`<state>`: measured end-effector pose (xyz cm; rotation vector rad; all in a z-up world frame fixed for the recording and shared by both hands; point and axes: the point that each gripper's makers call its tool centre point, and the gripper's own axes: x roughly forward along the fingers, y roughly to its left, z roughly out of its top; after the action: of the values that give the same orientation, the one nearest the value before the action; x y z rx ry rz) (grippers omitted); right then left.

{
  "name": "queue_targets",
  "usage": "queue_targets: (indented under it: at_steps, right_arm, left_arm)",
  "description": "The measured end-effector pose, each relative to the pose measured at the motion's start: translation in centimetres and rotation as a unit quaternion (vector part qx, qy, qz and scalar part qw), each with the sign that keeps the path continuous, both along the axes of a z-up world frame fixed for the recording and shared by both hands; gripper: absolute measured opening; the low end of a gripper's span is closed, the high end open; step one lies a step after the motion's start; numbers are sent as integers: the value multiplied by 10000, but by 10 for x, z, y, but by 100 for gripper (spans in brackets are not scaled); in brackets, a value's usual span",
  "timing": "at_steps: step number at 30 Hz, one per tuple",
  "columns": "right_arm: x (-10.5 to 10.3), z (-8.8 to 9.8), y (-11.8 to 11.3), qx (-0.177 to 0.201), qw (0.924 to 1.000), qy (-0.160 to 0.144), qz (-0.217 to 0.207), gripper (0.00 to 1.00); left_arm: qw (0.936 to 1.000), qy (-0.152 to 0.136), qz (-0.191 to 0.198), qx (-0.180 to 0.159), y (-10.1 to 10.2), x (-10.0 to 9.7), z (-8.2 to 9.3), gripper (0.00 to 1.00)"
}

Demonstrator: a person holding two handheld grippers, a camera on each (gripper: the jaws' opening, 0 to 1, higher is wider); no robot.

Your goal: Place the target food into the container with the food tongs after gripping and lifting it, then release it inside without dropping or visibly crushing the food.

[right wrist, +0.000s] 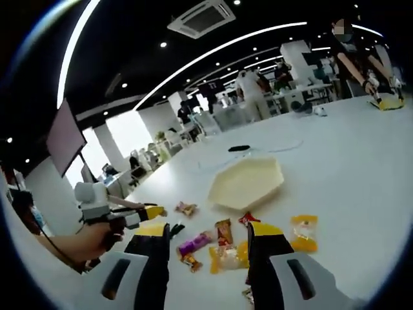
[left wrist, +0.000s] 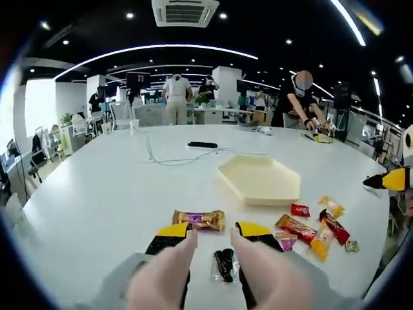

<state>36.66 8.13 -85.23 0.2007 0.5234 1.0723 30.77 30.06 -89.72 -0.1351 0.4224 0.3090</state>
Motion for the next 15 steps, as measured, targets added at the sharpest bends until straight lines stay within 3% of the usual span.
queue_targets:
  at_steps: [3,15]
  right_arm:
    - [-1,2,0,-29,9999,-64,72,49]
    - [1,2,-16,-65,9999,-63,-69,48]
  left_arm:
    - [9998,89,73,-136,-3,0,-7,26]
    - [9987,503,-16,-38,-24,-5,-34,26]
